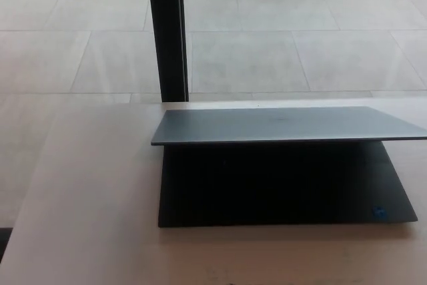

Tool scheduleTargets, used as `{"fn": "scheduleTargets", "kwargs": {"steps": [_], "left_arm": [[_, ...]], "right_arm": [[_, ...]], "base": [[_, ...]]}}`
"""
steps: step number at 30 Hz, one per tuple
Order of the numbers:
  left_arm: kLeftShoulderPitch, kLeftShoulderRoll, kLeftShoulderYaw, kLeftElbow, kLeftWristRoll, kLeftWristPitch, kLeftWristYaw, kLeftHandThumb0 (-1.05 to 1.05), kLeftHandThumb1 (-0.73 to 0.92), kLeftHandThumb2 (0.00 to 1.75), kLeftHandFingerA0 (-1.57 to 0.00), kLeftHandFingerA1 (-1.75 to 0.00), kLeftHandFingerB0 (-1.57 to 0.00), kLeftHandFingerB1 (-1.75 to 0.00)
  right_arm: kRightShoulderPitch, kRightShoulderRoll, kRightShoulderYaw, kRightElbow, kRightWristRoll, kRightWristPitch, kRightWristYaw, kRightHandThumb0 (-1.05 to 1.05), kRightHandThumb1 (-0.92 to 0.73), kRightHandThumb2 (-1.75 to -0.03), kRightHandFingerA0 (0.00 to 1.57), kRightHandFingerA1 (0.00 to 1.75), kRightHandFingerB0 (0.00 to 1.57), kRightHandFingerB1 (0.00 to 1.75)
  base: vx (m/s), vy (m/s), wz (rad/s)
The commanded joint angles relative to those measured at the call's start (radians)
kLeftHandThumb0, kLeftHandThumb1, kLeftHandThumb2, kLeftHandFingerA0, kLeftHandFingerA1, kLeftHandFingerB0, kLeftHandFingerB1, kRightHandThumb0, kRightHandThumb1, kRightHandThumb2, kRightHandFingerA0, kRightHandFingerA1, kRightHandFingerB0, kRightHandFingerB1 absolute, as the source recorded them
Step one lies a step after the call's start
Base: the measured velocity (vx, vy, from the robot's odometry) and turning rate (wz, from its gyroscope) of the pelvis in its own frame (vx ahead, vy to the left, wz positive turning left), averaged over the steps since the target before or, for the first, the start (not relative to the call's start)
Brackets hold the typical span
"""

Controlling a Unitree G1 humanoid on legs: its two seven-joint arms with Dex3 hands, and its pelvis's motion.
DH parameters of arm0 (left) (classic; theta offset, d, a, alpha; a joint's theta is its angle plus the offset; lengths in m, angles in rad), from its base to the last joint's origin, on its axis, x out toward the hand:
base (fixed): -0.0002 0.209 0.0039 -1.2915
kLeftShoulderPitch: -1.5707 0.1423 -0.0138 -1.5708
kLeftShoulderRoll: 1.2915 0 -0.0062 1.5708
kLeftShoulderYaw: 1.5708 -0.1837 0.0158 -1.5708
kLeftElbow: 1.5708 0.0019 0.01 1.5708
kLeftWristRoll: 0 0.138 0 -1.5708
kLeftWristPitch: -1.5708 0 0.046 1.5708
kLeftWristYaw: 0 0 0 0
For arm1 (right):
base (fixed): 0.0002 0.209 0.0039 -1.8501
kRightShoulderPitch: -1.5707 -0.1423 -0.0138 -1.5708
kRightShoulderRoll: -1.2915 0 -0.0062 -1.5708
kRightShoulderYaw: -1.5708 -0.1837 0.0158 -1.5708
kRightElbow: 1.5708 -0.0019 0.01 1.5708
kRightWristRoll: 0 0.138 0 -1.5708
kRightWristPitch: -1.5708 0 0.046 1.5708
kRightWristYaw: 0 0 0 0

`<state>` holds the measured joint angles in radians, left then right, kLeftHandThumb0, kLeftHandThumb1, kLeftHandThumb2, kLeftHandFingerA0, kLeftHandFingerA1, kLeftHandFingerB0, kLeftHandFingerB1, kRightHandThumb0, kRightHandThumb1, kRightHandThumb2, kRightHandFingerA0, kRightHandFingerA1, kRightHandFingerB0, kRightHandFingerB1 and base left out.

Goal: The robot uses its right hand to push down on the lid of a laptop kept in the middle of the desk to close it

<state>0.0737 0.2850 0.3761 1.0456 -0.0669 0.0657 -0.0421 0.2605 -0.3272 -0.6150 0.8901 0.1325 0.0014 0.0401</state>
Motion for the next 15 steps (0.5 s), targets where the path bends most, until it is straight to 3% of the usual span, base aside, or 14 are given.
{"fn": "scheduleTargets", "kwargs": {"steps": [1, 2, 3, 4, 5, 6, 7, 10, 11, 12, 15], "left_arm": [[-0.088, 0.102, 0.331, 0.135, -0.309, -0.041, 0.052, -0.85, 0.92, 0.81, -0.48, -0.61, -0.40, -0.46], [-0.088, 0.104, 0.341, 0.138, -0.309, -0.038, 0.051, -0.79, 0.77, 1.16, -0.46, -0.66, -0.36, -0.55], [-0.089, 0.105, 0.343, 0.139, -0.306, -0.035, 0.049, -0.78, 0.78, 1.16, -0.45, -0.66, -0.36, -0.55], [-0.089, 0.107, 0.345, 0.141, -0.299, -0.034, 0.041, -0.84, 0.91, 0.80, -0.43, -0.61, -0.36, -0.45], [-0.089, 0.107, 0.349, 0.143, -0.294, -0.034, 0.039, -0.83, 0.92, 0.79, -0.43, -0.61, -0.36, -0.45], [-0.091, 0.106, 0.356, 0.146, -0.290, -0.036, 0.042, -0.80, 0.79, 1.17, -0.44, -0.65, -0.34, -0.54], [-0.091, 0.106, 0.363, 0.149, -0.290, -0.036, 0.040, -0.82, 0.92, 0.78, -0.43, -0.59, -0.37, -0.45], [-0.094, 0.107, 0.375, 0.152, -0.279, -0.037, 0.040, -0.82, 0.92, 0.79, -0.48, -0.62, -0.41, -0.43], [-0.097, 0.107, 0.382, 0.156, -0.275, -0.039, 0.040, -0.82, 0.92, 0.79, -0.48, -0.62, -0.41, -0.43], [-0.095, 0.107, 0.385, 0.159, -0.271, -0.046, 0.028, -0.87, 0.92, 0.83, -0.48, -0.63, -0.35, -0.45], [-0.096, 0.107, 0.405, 0.163, -0.272, -0.044, 0.034, -0.83, 0.92, 0.76, -0.48, -0.62, -0.42, -0.45]], "right_arm": [[-0.066, -0.107, -0.543, -0.087, 0.573, 0.123, -0.057, -0.77, -0.76, -1.07, 0.43, 0.77, 0.15, 0.49], [-0.085, -0.130, -0.558, -0.071, 0.564, 0.097, -0.058, -0.77, -0.92, -0.68, 0.39, 0.90, 0.14, 0.33], [-0.101, -0.139, -0.574, -0.084, 0.572, 0.082, -0.059, -0.76, -0.75, -1.05, 0.44, 0.81, 0.09, 0.43], [-0.130, -0.152, -0.579, -0.159, 0.561, 0.062, -0.080, -0.74, -0.91, -0.68, 0.34, 0.70, 0.20, 0.31], [-0.160, -0.176, -0.580, -0.211, 0.544, 0.065, -0.107, -0.78, -0.88, -0.67, 0.37, 0.65, 0.22, 0.29], [-0.190, -0.200, -0.581, -0.242, 0.532, 0.070, -0.107, -0.79, -0.88, -0.67, 0.32, 0.65, 0.21, 0.29], [-0.221, -0.210, -0.581, -0.309, 0.533, 0.084, -0.122, -0.78, -0.71, -1.06, 0.23, 0.61, 0.09, 0.43], [-0.344, -0.271, -0.553, -0.420, 0.491, 0.081, -0.163, -0.77, -0.73, -1.07, 0.25, 0.67, 0.09, 0.45], [-0.364, -0.278, -0.544, -0.463, 0.470, 0.085, -0.167, -0.77, -0.73, -1.07, 0.25, 0.67, 0.09, 0.45], [-0.434, -0.298, -0.508, -0.538, 0.430, 0.095, -0.216, -0.71, -0.92, -0.68, 0.38, 0.64, 0.28, 0.31], [-0.533, -0.343, -0.386, -0.610, 0.315, 0.034, -0.153, -0.75, -0.92, -0.68, 0.41, 0.66, 0.28, 0.35]], "base": [[0.00, 0.000, 0.00], [0.00, 0.000, 0.00], [0.00, 0.000, 0.00], [0.00, 0.000, 0.00], [0.00, 0.000, 0.00], [0.00, 0.000, 0.00], [0.00, 0.000, 0.00], [0.00, 0.000, 0.00], [0.00, 0.000, 0.00], [0.00, 0.000, 0.00], [0.00, 0.000, 0.00]]}}
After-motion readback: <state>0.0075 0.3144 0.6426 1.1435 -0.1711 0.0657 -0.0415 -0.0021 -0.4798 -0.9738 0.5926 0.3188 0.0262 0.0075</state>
